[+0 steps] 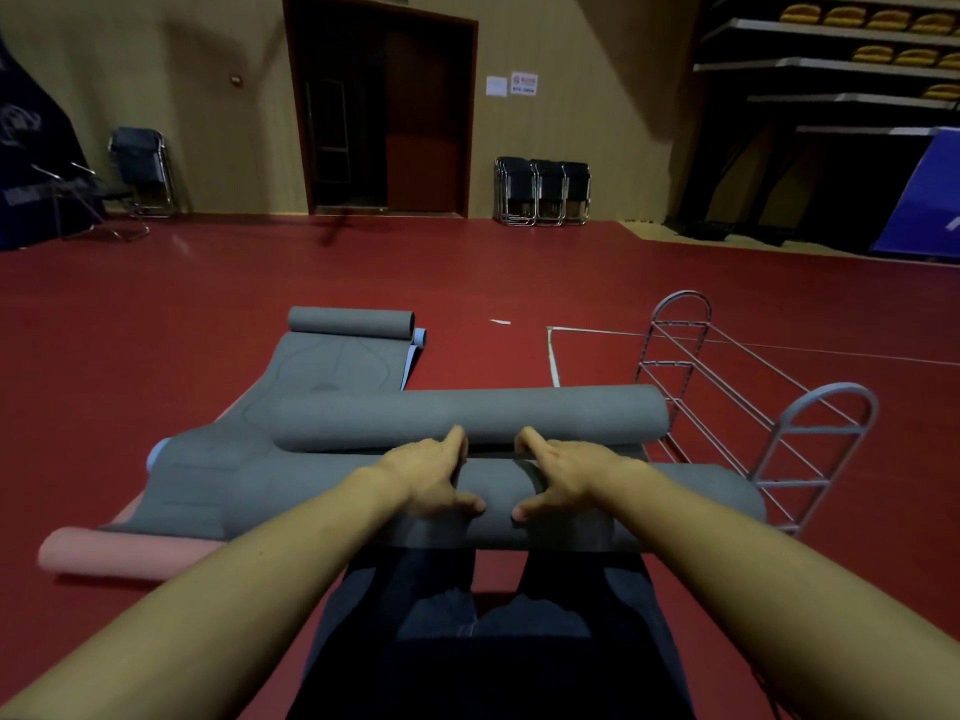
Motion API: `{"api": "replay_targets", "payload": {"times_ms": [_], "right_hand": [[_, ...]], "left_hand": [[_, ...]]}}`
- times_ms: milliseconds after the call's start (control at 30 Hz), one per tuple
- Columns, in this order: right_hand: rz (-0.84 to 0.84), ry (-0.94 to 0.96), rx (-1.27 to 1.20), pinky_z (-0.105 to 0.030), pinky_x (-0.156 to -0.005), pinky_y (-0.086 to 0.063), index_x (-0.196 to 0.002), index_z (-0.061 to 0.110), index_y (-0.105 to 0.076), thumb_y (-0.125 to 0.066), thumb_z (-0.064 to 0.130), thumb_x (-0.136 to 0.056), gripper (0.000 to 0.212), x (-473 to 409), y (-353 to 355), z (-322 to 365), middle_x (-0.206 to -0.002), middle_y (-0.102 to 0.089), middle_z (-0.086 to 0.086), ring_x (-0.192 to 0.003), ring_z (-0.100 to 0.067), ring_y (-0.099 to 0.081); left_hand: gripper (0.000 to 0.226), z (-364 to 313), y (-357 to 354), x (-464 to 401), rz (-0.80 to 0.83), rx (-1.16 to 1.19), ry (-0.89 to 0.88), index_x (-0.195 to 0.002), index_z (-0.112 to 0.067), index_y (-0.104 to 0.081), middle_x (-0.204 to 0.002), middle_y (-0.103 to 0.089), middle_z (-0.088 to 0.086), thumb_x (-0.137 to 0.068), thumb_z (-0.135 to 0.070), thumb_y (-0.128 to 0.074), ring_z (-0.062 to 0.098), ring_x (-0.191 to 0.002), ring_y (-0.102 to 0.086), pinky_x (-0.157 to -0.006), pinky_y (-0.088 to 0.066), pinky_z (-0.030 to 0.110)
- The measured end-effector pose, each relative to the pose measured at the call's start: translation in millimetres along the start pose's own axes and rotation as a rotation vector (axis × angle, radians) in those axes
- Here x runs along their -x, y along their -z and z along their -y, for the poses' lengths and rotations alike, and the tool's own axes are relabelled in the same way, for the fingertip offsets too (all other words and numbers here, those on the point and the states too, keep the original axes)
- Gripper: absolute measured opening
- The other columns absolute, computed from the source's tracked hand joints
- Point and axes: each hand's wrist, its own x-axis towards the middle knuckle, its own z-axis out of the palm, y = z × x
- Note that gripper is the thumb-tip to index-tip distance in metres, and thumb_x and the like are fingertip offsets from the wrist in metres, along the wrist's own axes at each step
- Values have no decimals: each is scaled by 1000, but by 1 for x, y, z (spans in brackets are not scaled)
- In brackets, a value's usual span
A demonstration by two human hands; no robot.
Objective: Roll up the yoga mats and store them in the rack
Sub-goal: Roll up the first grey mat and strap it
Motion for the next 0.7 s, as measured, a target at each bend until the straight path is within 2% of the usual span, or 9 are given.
{"api": "replay_targets", "payload": {"times_ms": [100,200,300,400,533,633,700], "right_hand": [[-16,-12,16,-45,-93,-47,-137,33,-31,-65,73,-83,75,3,-5,2,-135,-57,-8,-119,-32,-57],[-149,-8,128,-46,-107,-37,-154,31,-34,-53,69,-93,74,5,-12,4,-151,-40,-9,-140,-31,-37],[-190,-32,218,-46,-106,-37,-158,28,-32,-46,66,-99,72,1,-12,6,-144,-37,-13,-133,-35,-36],[-218,-28,142,-46,-101,-41,-152,27,-38,-51,60,-99,64,0,-9,11,-139,-46,-12,-127,-35,-47],[-292,-51,106,-44,-86,-43,-130,22,-42,-51,50,-101,42,2,-12,16,-130,-59,-10,-114,-36,-60],[-311,-54,94,-45,-86,-45,-126,17,-44,-45,46,-104,36,-1,-15,17,-129,-60,-12,-113,-37,-60],[-340,-37,65,-44,-92,-44,-127,15,-49,-44,48,-104,40,-3,-18,15,-131,-59,-12,-118,-34,-57]], "left_hand": [[64,2,-8,-1,-22,-18,-22,-124,-22,-40,-125,-60,7,-88,-69,-63,32,-108,-60,-86,-43,42],[60,4,-12,-2,-136,-100,-31,-128,-21,-47,-132,-52,4,-93,-69,-54,29,-123,-51,-96,-41,45],[61,0,-11,-3,-228,-228,-30,-135,-20,-54,-130,-44,7,-97,-68,-47,28,-125,-41,-101,-42,44],[58,-4,-11,-4,-220,-222,-25,-135,-17,-54,-128,-46,8,-100,-62,-48,30,-122,-47,-101,-45,45],[60,-4,-8,-2,-225,-197,-51,-128,-17,-47,-127,-49,6,-93,-65,-57,29,-120,-51,-96,-48,44],[73,-2,-9,-1,-179,-240,-50,-133,-17,-45,-132,-48,5,-86,-71,-62,28,-122,-50,-97,-47,44],[78,2,-16,-3,-185,-263,-62,-141,-17,-41,-138,-46,5,-86,-67,-66,28,-128,-50,-104,-44,43]]}}
